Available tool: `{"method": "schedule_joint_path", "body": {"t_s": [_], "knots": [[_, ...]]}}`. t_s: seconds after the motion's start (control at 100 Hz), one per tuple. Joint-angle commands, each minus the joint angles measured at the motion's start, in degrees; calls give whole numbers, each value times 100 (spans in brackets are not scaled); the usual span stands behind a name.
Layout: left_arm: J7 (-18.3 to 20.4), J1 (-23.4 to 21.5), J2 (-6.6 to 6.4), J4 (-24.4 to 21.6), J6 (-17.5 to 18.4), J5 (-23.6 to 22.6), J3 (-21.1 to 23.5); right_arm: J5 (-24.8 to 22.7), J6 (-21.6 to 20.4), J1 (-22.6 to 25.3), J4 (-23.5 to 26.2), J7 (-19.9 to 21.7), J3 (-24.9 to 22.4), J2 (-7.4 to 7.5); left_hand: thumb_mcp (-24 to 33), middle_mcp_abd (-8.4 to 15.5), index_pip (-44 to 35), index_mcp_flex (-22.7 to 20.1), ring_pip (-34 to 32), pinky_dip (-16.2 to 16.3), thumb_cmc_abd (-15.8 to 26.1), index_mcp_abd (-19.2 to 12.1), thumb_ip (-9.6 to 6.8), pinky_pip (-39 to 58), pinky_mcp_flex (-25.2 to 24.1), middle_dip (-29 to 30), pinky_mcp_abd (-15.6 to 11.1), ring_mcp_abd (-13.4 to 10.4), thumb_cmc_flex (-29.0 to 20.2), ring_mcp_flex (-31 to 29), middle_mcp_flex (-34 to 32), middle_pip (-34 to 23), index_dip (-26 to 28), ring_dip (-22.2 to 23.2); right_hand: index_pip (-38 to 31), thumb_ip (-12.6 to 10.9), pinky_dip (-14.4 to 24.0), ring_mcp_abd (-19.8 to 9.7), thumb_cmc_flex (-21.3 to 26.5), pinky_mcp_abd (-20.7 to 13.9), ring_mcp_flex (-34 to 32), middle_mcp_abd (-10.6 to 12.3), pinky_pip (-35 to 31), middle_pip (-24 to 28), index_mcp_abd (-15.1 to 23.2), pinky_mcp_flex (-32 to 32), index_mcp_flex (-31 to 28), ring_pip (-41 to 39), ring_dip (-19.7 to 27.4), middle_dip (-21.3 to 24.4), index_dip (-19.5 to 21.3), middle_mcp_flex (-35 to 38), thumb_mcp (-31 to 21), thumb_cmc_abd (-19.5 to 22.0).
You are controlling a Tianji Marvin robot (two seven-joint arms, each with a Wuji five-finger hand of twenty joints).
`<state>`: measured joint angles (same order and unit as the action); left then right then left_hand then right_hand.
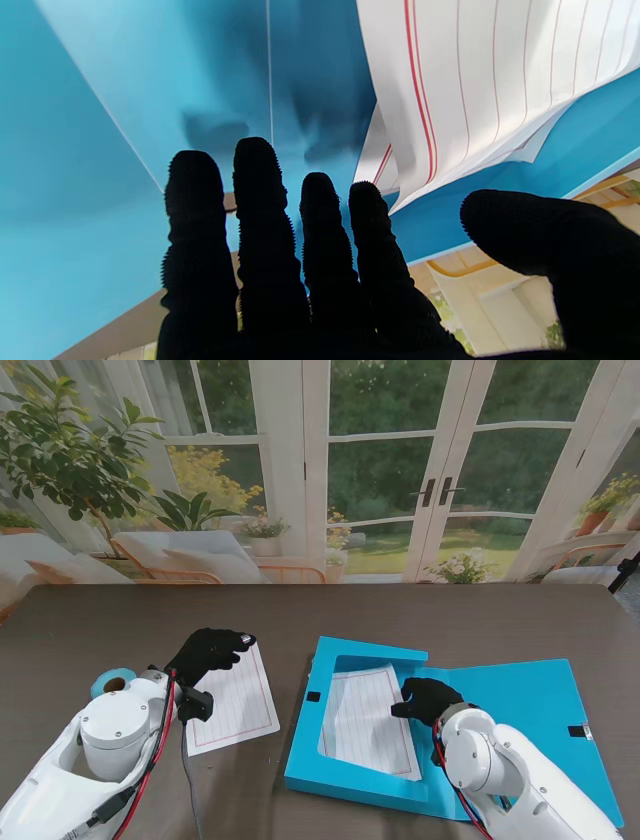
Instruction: Peel a label from the label roll, stick it on the side of the file box and file the documents
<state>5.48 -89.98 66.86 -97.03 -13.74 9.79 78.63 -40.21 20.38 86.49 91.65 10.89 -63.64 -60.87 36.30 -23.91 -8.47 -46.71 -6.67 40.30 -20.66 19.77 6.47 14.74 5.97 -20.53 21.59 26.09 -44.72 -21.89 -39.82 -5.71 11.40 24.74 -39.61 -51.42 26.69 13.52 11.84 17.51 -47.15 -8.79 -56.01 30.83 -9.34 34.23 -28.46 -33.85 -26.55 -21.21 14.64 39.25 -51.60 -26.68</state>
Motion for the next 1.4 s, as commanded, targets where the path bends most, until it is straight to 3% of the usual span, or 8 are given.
{"method": "schedule_joint_path", "body": {"t_s": [0.0,0.28,0.46,0.66,1.1,1.39], "knots": [[120,-31,0,-38,-30,-16,30,9,24,23,44,55,-13,-41,-131,-7,15,-71,42,109,150,-90,-177,-109,33,-50,-198,-5,-19,26,-27,-37,4,84,-63,157,75,23,-178,-9,88,-115,-50,70,24,-2119,198,-48,-14,5,-37,-205,99,180],[114,-75,-5,-91,-96,-64,81,57,59,37,128,-94,-90,-80,-174,-17,15,-67,30,139,166,-105,-181,-90,31,-51,-167,22,-20,13,-20,-36,5,97,-116,150,70,31,-168,-7,269,-163,-59,113,57,-2163,8,-56,4,18,-30,-397,94,158],[123,-113,-11,-133,-132,-80,115,-34,159,119,356,296,-170,-1,-192,-13,14,-72,27,159,174,-109,-183,-83,25,-52,-169,10,-20,7,-20,-37,5,105,-107,158,65,80,-175,41,35,-142,-74,126,119,-2105,-322,-81,27,49,-44,90,98,199],[138,-118,-16,-137,-121,-90,140,-48,323,147,482,617,-194,62,-210,-7,13,-77,32,173,184,-112,-184,-82,23,-51,-163,14,-17,15,-12,-35,5,107,-33,161,50,78,-180,40,8,-167,-70,27,138,-2086,-397,-24,45,67,-65,122,119,280],[175,-191,-36,-221,-204,-173,224,-279,166,209,615,244,-290,-4,-234,-57,25,-58,-65,267,183,-84,-188,3,100,-59,-107,90,9,-97,-19,-44,0,191,8,159,35,45,-189,39,104,-143,-74,18,238,-2104,-323,28,41,28,-35,-56,126,264],[324,-428,-106,-516,-413,-414,475,563,-289,312,648,-283,-402,-156,-266,-156,40,-49,-376,665,201,-64,-183,289,332,-169,63,255,103,-288,-140,-106,-12,501,-3,154,12,81,-177,108,217,-128,-28,18,431,-2131,-400,234,124,32,-11,25,115,224]]}}
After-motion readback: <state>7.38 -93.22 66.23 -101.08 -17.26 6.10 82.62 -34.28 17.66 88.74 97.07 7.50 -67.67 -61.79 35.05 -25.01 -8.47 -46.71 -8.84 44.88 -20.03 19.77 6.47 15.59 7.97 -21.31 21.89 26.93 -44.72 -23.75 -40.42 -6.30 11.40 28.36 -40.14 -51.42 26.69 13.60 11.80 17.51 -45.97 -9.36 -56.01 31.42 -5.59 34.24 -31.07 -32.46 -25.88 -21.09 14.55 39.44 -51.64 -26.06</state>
